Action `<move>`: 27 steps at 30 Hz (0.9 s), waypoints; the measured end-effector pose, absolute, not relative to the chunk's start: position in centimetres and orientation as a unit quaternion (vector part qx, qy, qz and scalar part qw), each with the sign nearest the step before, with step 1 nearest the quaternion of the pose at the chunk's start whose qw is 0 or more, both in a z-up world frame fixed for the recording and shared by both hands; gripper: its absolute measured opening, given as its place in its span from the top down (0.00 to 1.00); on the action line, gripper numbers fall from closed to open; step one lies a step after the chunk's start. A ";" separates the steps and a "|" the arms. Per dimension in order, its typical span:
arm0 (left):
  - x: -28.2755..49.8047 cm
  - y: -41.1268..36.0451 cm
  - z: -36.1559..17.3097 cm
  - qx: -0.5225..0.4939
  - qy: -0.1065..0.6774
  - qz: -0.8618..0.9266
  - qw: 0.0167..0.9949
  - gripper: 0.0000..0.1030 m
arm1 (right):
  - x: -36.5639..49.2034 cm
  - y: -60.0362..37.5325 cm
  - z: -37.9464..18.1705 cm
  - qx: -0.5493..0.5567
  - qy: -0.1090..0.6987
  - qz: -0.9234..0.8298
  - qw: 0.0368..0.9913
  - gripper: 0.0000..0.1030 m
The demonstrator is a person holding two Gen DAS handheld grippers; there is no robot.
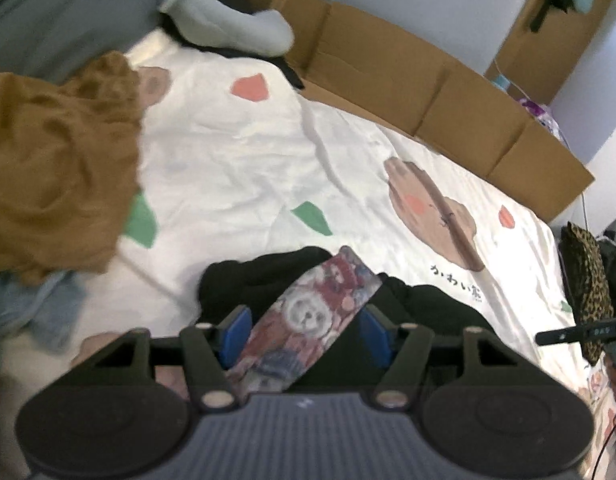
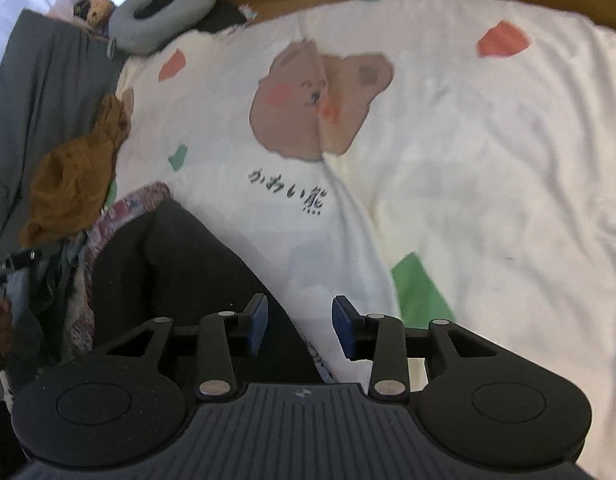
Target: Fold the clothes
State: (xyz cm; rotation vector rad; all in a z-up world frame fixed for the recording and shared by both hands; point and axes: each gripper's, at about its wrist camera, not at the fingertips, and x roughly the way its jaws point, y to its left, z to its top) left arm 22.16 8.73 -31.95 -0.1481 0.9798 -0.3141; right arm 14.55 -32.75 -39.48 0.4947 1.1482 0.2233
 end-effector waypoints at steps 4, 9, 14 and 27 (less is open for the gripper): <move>24.0 7.5 -33.7 -0.066 0.467 -0.169 0.866 0.38 | 15.2 -31.5 -41.4 0.235 0.540 0.108 0.801 0.58; 26.1 6.2 -34.8 -0.067 0.458 -0.192 0.865 0.40 | 16.0 -30.8 -42.1 0.234 0.536 0.097 0.805 0.59; 28.2 5.2 -36.2 -0.070 0.472 -0.193 0.857 0.41 | 17.2 -29.9 -42.3 0.227 0.529 0.089 0.813 0.59; 25.9 5.1 -35.6 -0.035 0.509 -0.200 0.836 0.92 | 17.9 -27.5 -42.8 0.160 0.519 0.088 0.835 0.59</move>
